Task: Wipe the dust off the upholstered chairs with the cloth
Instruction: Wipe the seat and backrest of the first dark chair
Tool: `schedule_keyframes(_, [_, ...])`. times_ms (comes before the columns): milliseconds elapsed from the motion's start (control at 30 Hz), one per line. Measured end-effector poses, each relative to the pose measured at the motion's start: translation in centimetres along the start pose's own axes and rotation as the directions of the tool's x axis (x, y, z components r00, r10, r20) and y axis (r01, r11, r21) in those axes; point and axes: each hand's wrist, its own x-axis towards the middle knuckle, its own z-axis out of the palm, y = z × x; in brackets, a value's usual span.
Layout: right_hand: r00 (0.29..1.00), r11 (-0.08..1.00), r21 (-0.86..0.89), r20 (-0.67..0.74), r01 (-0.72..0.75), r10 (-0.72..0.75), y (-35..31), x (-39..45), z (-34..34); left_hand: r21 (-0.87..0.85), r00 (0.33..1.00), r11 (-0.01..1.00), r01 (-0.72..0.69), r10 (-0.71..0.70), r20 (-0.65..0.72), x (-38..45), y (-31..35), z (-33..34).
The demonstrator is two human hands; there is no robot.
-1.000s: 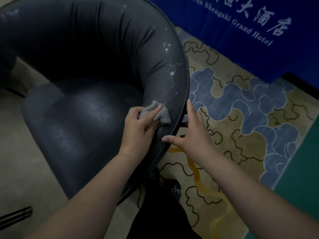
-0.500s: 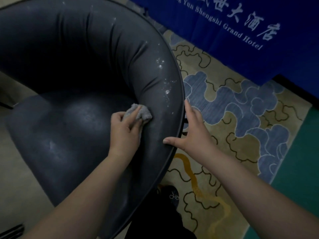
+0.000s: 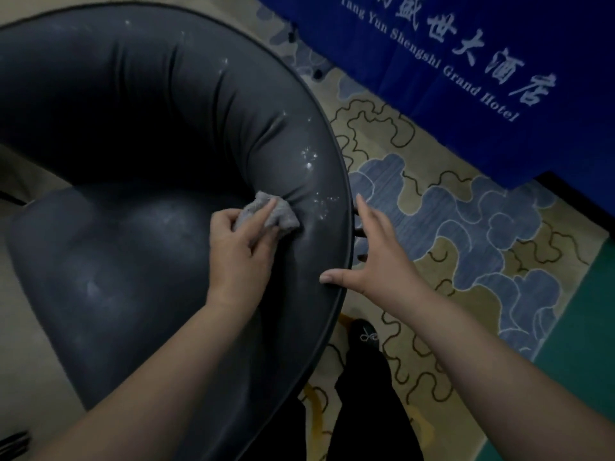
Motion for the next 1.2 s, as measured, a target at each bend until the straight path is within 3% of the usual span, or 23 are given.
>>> schedule_keyframes(67, [0.998, 0.999, -0.032, 0.053, 0.025, -0.024, -0.2, 1.5, -1.1, 0.059, 0.976, 0.978, -0.202, 0.196, 0.091, 0.5, 1.4, 0.1])
schedule_keyframes(100, [0.996, 0.998, -0.045, 0.085, 0.038, -0.034, -0.3, 2.2, -1.6, 0.110, 0.934, 0.938, -0.330, 0.307, 0.182, 0.7, 2.1, 0.5])
schedule_keyframes(167, [0.988, 0.996, -0.059, 0.144, 0.068, -0.059, -0.3, 3.6, -2.5, 0.201, 0.878, 0.870, -0.451, 0.392, 0.274, 1.5, 2.9, 1.8])
schedule_keyframes(233, [0.977, 0.992, -0.077, 0.198, 0.101, -0.084, -0.3, 4.5, -3.3, 0.212, 0.944, 0.926, -0.313, 0.279, 0.173, 2.3, 2.8, 2.9])
schedule_keyframes(300, [0.966, 0.987, -0.094, 0.235, 0.129, -0.104, -0.2, 5.2, -4.1, 0.157, 0.996, 0.986, -0.064, 0.072, -0.046, 2.8, 2.5, 3.0])
schedule_keyframes(367, [0.956, 0.984, -0.081, 0.260, 0.159, -0.133, -0.2, 6.0, -4.9, 0.100, 0.970, 0.988, 0.119, -0.094, -0.223, 3.1, 2.2, 2.6])
schedule_keyframes(433, [0.945, 0.979, -0.068, 0.281, 0.192, -0.166, 0.0, 7.0, -5.6, 0.145, 0.979, 0.989, 0.042, -0.012, -0.202, 3.0, 3.0, 2.4])
schedule_keyframes(500, [0.933, 0.973, -0.064, 0.306, 0.220, -0.191, 0.1, 8.0, -6.0, 0.253, 0.984, 0.953, -0.167, 0.176, -0.011, 2.9, 4.4, 2.8])
schedule_keyframes(567, [0.921, 0.969, -0.072, 0.333, 0.237, -0.201, 0.2, 8.9, -6.2, 0.364, 0.972, 0.902, -0.233, 0.218, 0.083, 3.0, 5.3, 4.0])
schedule_keyframes(633, [0.913, 0.962, -0.103, 0.353, 0.254, -0.204, 0.2, 9.5, -6.2, 0.371, 0.994, 0.923, -0.102, 0.106, 0.008, 3.6, 5.5, 5.0])
schedule_keyframes(700, [0.910, 0.958, -0.123, 0.361, 0.261, -0.201, 0.0, 10.1, -6.2, 0.234, 0.991, 0.969, 0.073, -0.045, -0.126, 4.6, 5.0, 5.5])
schedule_keyframes(800, [0.908, 0.961, -0.092, 0.363, 0.260, -0.211, -0.3, 10.9, -6.4, -0.031, 0.885, 0.933, 0.358, -0.350, -0.306, 6.5, 3.5, 4.7])
schedule_keyframes(833, [0.908, 0.963, -0.079, 0.360, 0.259, -0.215, -0.4, 11.4, -6.5, -0.044, 0.865, 0.925, 0.377, -0.369, -0.339, 6.8, 3.1, 4.3])
schedule_keyframes(900, [0.907, 0.962, -0.061, 0.354, 0.265, -0.227, -0.9, 12.6, -6.8, 0.052, 0.915, 0.964, 0.261, -0.230, -0.331, 6.5, 3.4, 3.8])
schedule_keyframes(967, [0.909, 0.962, -0.058, 0.348, 0.266, -0.230, -1.5, 14.0, -7.1, 0.167, 0.985, 0.985, 0.049, -0.021, -0.169, 6.5, 4.3, 4.3])
schedule_keyframes(1033, [0.905, 0.962, -0.077, 0.367, 0.262, -0.217, -1.9, 15.0, -7.3, 0.232, 0.996, 0.972, -0.045, 0.061, -0.063, 7.2, 5.0, 5.2])
schedule_keyframes(1133, [0.900, 0.957, -0.097, 0.377, 0.273, -0.219, -2.4, 16.1, -7.4, 0.226, 0.992, 0.973, 0.043, -0.014, -0.129, 9.6, 5.2, 5.9])
schedule_keyframes(1200, [0.901, 0.957, -0.102, 0.376, 0.271, -0.215, -2.7, 16.7, -7.5, 0.111, 0.972, 0.983, 0.149, -0.125, -0.201, 10.7, 5.0, 5.9])
